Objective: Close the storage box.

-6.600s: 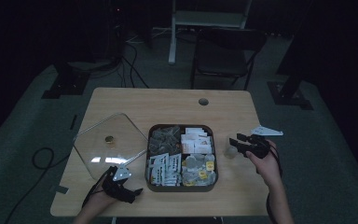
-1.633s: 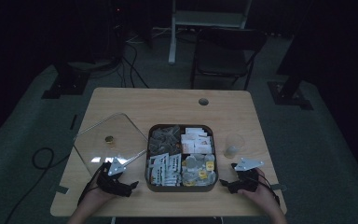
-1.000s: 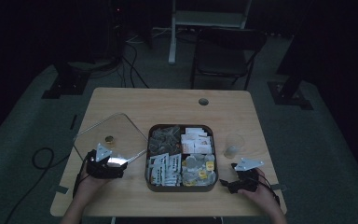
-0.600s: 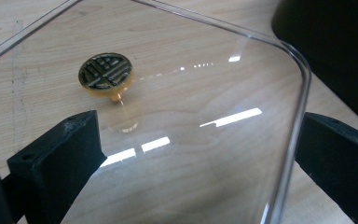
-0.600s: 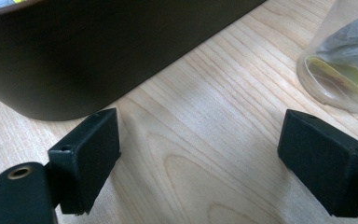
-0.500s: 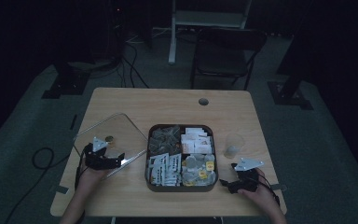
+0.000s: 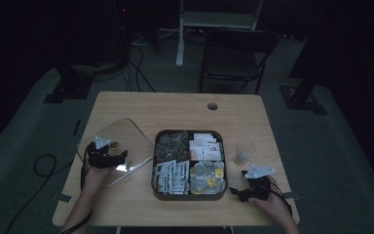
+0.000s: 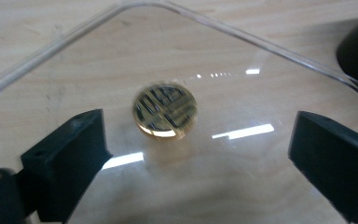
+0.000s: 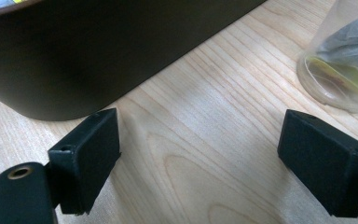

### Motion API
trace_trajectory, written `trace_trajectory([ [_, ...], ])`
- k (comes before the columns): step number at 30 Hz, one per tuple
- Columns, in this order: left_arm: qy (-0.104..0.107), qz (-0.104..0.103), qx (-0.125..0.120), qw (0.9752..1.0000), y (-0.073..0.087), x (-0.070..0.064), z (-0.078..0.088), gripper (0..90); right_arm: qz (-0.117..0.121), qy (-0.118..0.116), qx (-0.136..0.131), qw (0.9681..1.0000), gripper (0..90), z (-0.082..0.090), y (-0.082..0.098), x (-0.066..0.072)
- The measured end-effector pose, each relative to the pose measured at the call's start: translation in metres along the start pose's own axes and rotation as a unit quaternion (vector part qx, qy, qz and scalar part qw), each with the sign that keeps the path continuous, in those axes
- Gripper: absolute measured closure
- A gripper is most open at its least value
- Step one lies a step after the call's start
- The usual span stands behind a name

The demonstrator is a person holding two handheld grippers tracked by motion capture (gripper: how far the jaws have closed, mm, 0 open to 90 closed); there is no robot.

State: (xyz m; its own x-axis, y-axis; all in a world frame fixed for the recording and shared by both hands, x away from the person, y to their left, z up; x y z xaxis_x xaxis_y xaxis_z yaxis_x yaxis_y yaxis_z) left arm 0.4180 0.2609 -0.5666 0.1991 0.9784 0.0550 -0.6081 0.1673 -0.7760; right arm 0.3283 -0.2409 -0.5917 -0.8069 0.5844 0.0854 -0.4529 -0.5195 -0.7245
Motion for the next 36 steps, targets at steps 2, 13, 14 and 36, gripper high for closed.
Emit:
trace_trajectory([
  [2,-0.003,0.0,-0.002,1.0,-0.002,0.002,-0.002,5.6,0.0,0.0,0.0,1.0,12.5,0.0,0.0,0.0],
  [13,-0.01,0.006,0.006,0.9999,-0.002,0.009,-0.014,31.3,0.0,0.0,0.0,1.0,12.5,0.0,0.0,0.0],
  [14,-0.011,0.003,0.007,0.9999,-0.002,0.009,-0.015,33.2,0.0,0.0,0.0,1.0,12.5,0.0,0.0,0.0],
  [36,-0.039,0.017,0.022,0.9988,-0.005,0.009,-0.014,59.6,0.0,0.0,0.0,1.0,12.5,0.0,0.0,0.0],
])
Point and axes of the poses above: each handheld gripper's, and its own axes: z roughly backward along the jaws, y roughly out of its underside, x roughly to its left, the point moved 6 cm from there along -z, roughly forward along the jaws, and after that the axes turned 7 degrees about -y, right-handed, at the moved point
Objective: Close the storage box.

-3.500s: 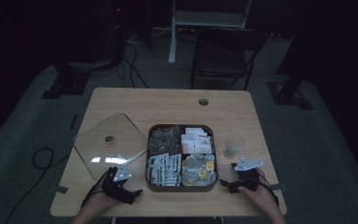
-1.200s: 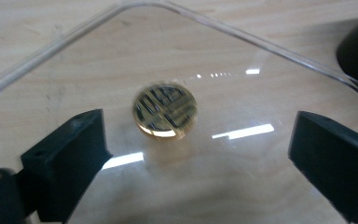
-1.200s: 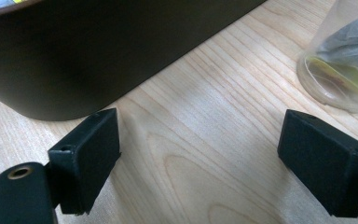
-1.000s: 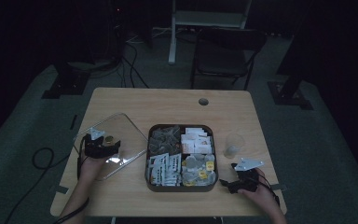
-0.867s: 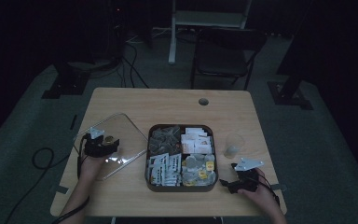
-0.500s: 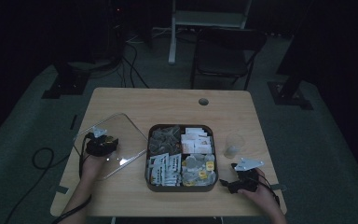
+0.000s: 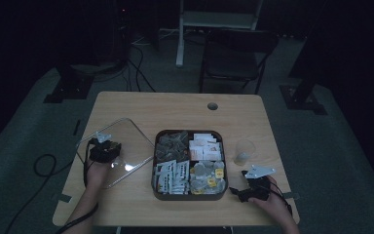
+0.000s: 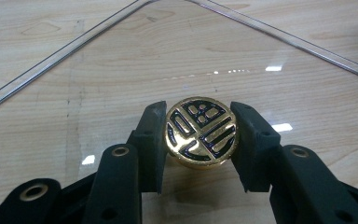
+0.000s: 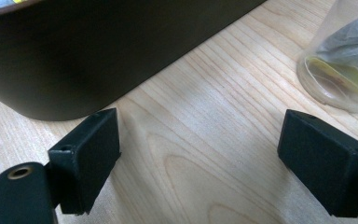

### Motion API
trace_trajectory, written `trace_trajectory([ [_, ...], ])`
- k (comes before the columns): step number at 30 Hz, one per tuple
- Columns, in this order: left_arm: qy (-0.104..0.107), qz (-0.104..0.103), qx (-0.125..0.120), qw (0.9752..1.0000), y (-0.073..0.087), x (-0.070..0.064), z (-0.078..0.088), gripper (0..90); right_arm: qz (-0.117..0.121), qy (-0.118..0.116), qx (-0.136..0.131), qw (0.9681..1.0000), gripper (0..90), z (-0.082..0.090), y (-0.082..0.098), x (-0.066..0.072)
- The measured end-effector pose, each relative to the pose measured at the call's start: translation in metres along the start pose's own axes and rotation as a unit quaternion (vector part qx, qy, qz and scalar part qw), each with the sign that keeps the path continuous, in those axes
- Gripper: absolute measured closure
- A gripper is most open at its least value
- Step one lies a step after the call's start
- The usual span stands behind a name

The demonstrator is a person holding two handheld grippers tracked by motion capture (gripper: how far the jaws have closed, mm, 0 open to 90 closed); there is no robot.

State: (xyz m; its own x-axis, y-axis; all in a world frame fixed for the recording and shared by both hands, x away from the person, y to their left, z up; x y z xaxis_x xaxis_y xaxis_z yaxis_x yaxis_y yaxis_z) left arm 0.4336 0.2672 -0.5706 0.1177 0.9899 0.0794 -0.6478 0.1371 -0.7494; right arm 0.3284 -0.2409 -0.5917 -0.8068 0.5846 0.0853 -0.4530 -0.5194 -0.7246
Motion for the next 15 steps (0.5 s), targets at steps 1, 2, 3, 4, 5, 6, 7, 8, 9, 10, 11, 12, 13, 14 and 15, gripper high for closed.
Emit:
trace_trajectory([
  [1,0.002,0.001,-0.002,1.0,-0.001,0.001,0.002,59.6,0.0,0.0,0.0,1.0,12.5,0.0,0.0,0.0],
  [2,0.001,0.002,-0.005,1.0,-0.002,0.002,0.003,59.6,0.0,0.0,0.0,1.0,12.5,0.0,0.0,0.0],
  [3,0.0,0.003,-0.007,1.0,-0.003,0.003,0.005,59.6,0.0,0.0,0.0,1.0,12.5,0.0,0.0,0.0],
  [4,-0.002,0.004,-0.009,0.9999,-0.005,0.005,0.008,59.6,0.0,0.0,0.0,1.0,12.5,0.0,0.0,0.0],
  [5,-0.001,0.004,-0.012,0.9999,-0.007,0.006,0.01,59.7,0.0,0.0,0.0,1.0,12.5,0.0,0.0,0.0],
  [6,-0.002,0.004,-0.015,0.9999,-0.009,0.008,0.013,59.7,0.0,0.0,0.0,1.0,12.5,0.0,0.0,0.0],
  [7,-0.002,0.003,-0.017,0.9998,-0.012,0.009,0.017,59.7,0.0,0.0,0.0,1.0,12.5,0.0,0.0,0.0],
  [8,-0.001,0.004,-0.021,0.9998,-0.015,0.009,0.021,59.7,0.0,0.0,0.0,1.0,12.5,0.0,0.0,0.0],
  [9,-0.001,0.002,-0.025,0.9997,-0.018,0.009,0.025,59.7,0.0,0.0,0.0,1.0,12.5,0.0,0.0,0.0],
  [10,-0.001,0.002,-0.029,0.9996,-0.021,0.009,0.028,59.7,0.0,0.0,0.0,1.0,12.5,0.0,0.0,0.0],
  [11,0.0,0.0,-0.03,0.9996,-0.024,0.009,0.031,59.7,0.0,0.0,0.0,1.0,12.5,0.0,0.0,0.0],
  [12,0.0,0.0,-0.033,0.9995,-0.027,0.009,0.034,59.7,0.0,0.0,0.0,1.0,12.5,0.0,0.0,0.0],
  [13,0.002,0.002,-0.035,0.9994,-0.029,0.009,0.036,59.7,0.0,0.0,0.0,1.0,12.5,0.0,0.0,0.0],
  [14,0.006,0.0,-0.037,0.9993,-0.032,0.009,0.038,59.7,0.0,0.0,0.0,1.0,12.5,0.0,0.0,0.0],
  [15,0.007,0.0,-0.039,0.9992,-0.034,0.008,0.04,59.7,0.0,0.0,0.0,1.0,12.5,0.0,0.0,0.0],
])
Point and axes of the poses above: each handheld gripper's, and its own axes: z roughly backward along the jaws, y roughly out of its underside, x roughly to its left, the point moved 6 cm from there along -z, roughly forward along the jaws, and after that the axes turned 7 degrees about -y, right-handed, at the moved point
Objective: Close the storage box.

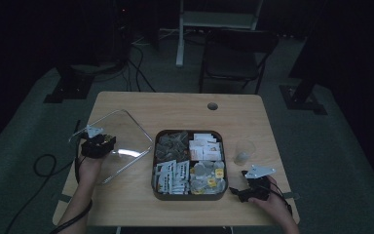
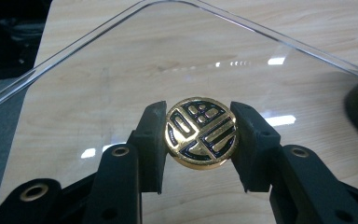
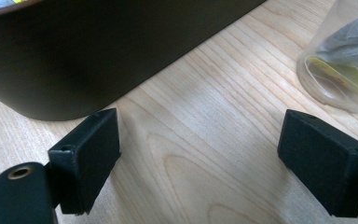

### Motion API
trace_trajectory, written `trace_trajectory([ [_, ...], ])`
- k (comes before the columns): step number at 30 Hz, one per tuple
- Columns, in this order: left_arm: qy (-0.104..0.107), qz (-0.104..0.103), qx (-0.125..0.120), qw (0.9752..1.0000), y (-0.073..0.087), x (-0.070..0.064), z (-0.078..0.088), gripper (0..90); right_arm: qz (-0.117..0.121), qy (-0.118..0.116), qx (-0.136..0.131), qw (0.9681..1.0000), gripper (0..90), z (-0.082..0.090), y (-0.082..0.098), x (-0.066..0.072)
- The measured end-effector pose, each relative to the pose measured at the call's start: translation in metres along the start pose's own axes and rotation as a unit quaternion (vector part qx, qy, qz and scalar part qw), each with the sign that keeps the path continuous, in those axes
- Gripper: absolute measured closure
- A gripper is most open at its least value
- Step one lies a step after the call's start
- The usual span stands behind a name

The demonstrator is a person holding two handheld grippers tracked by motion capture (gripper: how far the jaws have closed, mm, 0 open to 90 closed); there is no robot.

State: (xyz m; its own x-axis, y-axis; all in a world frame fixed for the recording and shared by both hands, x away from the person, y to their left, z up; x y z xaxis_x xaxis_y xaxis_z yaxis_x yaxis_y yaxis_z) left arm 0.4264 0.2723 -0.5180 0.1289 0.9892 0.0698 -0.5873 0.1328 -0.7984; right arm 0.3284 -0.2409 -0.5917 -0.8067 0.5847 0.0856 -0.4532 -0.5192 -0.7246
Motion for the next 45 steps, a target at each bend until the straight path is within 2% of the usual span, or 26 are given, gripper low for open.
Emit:
trace_trajectory([
  [2,0.004,-0.001,-0.006,1.0,-0.004,-0.003,0.003,59.7,0.0,0.0,0.0,1.0,12.5,0.0,0.0,0.0],
  [7,0.016,-0.02,-0.013,0.9996,-0.011,-0.013,0.01,59.7,0.0,0.0,0.0,1.0,12.5,0.0,0.0,0.0],
  [13,0.041,-0.029,-0.017,0.9986,-0.018,-0.029,0.014,59.7,0.0,0.0,0.0,1.0,12.5,0.0,0.0,0.0],
  [18,0.07,-0.046,-0.019,0.9963,-0.021,-0.045,0.02,59.7,0.0,0.0,0.0,1.0,12.5,0.0,0.0,0.0],
  [22,0.086,-0.058,-0.027,0.9943,-0.028,-0.059,0.026,59.7,0.0,0.0,0.0,1.0,12.5,0.0,0.0,0.0],
  [26,0.107,-0.072,-0.034,0.9911,-0.035,-0.074,0.034,59.7,0.0,0.0,0.0,1.0,12.5,0.0,0.0,0.0],
  [32,0.136,-0.098,-0.039,0.9851,-0.042,-0.101,0.041,59.7,0.001,0.0,0.0,1.0,12.5,0.0,0.0,0.0],
  [37,0.157,-0.111,-0.041,0.9805,-0.044,-0.121,0.045,59.7,0.0,0.0,-0.001,1.0,12.5,0.0,0.0,0.0],
  [45,0.19,-0.136,-0.044,0.9713,-0.044,-0.153,0.052,59.7,0.0,0.0,0.0,1.0,12.5,0.0,0.0,0.0],
])
Point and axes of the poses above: each handheld gripper's, and its own axes: z roughly backward along the jaws, y roughly out of its underside, x roughly to its left, the point moved 6 cm from there along -z, roughly forward along the jaws, and after that the axes turned 7 degrees about -y, right-handed, at the moved point
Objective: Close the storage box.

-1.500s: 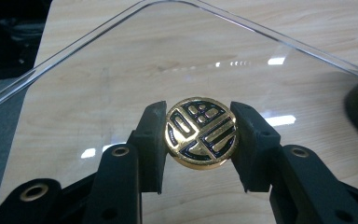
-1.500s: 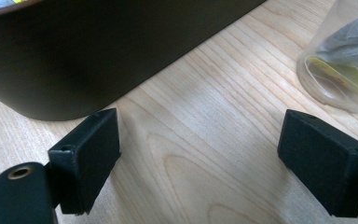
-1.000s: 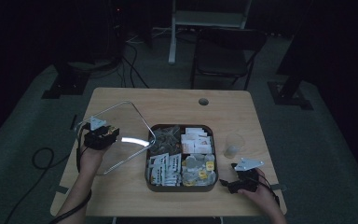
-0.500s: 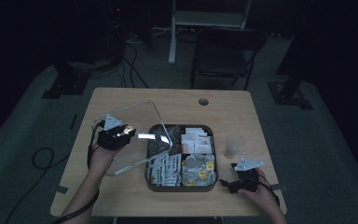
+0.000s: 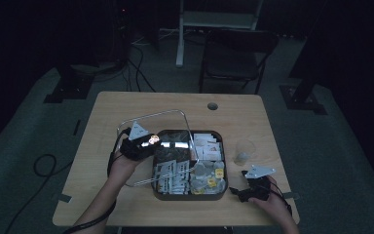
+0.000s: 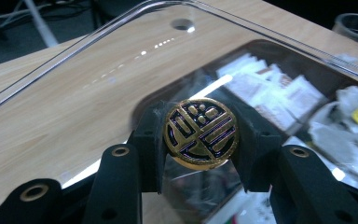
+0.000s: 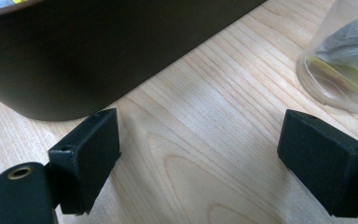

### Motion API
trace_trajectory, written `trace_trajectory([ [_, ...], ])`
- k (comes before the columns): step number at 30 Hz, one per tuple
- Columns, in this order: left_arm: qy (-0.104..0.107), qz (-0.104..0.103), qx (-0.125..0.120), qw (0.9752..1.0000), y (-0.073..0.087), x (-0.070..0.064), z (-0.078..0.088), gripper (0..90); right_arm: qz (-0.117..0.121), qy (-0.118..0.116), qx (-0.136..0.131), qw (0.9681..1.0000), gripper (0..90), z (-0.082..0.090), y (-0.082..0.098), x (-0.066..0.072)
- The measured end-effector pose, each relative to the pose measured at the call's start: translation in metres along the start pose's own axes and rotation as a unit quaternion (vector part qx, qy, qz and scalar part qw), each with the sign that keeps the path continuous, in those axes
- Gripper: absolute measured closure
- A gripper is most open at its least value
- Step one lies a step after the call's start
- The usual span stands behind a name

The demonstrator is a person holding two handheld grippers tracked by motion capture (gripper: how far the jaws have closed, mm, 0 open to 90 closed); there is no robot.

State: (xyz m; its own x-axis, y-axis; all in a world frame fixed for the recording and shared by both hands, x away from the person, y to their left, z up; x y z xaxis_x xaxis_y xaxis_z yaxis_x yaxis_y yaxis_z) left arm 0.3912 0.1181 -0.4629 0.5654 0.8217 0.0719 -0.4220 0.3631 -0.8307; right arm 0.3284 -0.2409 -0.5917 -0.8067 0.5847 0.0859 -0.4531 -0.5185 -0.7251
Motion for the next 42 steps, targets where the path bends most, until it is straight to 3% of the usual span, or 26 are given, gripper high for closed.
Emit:
trace_trajectory([
  [7,0.032,-0.023,-0.002,0.9992,-0.003,-0.021,-0.009,59.7,0.0,0.0,0.0,1.0,12.5,0.0,0.0,0.0],
  [9,0.032,-0.03,-0.002,0.999,-0.004,-0.026,-0.011,59.6,0.0,0.0,0.0,1.0,12.5,0.0,0.0,0.0],
  [25,0.077,-0.055,0.02,0.9953,0.0,-0.066,-0.037,59.6,0.0,0.0,0.0,1.0,12.5,0.0,0.0,0.0],
  [35,0.09,-0.07,0.033,0.9929,0.0,-0.084,-0.053,59.7,0.0,0.0,0.0,1.0,12.5,0.0,0.0,0.0],
  [42,0.093,-0.07,0.043,0.9922,0.002,-0.09,-0.06,59.6,0.0,0.0,0.0,1.0,12.5,0.0,0.0,0.0],
])
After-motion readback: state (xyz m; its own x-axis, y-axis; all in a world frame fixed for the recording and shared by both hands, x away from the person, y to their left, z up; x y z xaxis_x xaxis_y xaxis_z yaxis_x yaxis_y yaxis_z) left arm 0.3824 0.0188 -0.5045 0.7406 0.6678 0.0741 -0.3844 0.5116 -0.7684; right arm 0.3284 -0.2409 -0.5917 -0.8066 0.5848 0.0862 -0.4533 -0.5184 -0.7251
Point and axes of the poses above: each handheld gripper's, and its own axes: z roughly backward along the jaws, y roughly out of its underside, x roughly to its left, the point moved 6 cm from there along -z, roughly forward along the jaws, and after that the axes turned 7 degrees about -y, right-handed, at the moved point
